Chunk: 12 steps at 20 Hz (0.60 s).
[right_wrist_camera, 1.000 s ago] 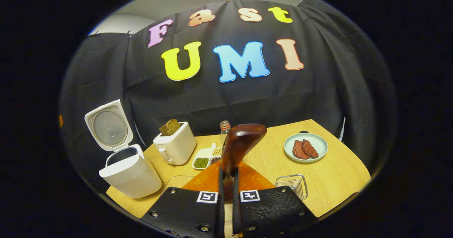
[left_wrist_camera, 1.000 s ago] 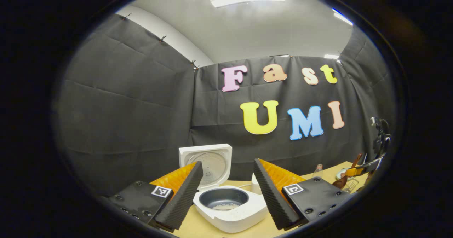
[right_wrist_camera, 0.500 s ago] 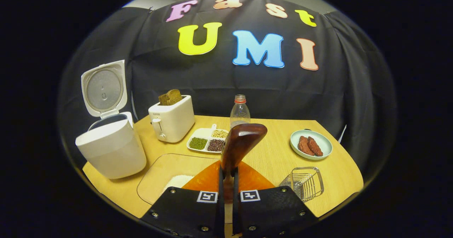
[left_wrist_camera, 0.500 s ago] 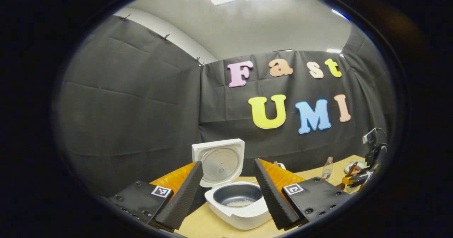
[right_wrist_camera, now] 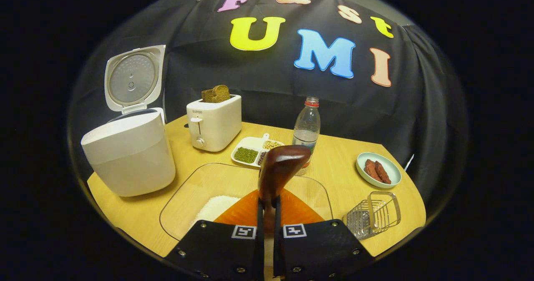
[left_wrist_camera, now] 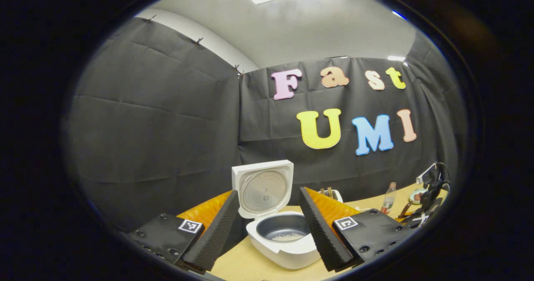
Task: Close the left gripper, press the button to open the rice cooker; take a wooden spoon from the chopstick holder with the right hand, scoop a spoonful of rice and pour it into the rice cooker, then put the wooden spoon back into the chopstick holder.
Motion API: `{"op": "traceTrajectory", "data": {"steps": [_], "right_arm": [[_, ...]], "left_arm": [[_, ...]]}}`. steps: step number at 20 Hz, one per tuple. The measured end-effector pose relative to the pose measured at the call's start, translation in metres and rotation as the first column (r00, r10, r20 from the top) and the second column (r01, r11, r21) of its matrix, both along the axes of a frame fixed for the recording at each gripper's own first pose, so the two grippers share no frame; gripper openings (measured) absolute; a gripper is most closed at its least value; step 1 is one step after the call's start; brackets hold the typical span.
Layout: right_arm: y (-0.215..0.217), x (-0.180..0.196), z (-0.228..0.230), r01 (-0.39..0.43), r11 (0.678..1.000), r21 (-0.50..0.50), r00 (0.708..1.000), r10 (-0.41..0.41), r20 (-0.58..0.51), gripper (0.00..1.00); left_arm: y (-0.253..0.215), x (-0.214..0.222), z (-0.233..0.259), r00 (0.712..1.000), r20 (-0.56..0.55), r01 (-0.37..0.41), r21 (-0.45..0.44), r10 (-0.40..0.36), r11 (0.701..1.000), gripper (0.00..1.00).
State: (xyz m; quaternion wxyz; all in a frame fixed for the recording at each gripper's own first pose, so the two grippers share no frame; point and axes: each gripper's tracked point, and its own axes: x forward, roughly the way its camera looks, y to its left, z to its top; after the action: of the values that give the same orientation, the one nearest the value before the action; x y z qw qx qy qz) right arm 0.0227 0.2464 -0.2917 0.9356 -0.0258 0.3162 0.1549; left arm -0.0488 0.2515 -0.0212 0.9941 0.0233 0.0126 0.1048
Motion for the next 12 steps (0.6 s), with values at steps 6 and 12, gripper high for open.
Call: {"op": "traceTrajectory", "data": {"steps": [6, 12], "right_arm": [[-0.001, -0.006, -0.001, 0.11, 0.966, 0.234, 0.986, -0.077, -0.148, 0.1], [-0.024, -0.007, -0.01, 0.29, 0.868, 0.404, 0.935, -0.167, -0.313, 0.09]], "left_arm": [[-0.003, 0.001, 0.001, 1.0, 0.009, 0.007, -0.001, -0.007, 1.0, 0.99], [-0.01, -0.002, 0.005, 1.0, 0.015, 0.014, -0.01, -0.014, 1.0, 1.0]]}}
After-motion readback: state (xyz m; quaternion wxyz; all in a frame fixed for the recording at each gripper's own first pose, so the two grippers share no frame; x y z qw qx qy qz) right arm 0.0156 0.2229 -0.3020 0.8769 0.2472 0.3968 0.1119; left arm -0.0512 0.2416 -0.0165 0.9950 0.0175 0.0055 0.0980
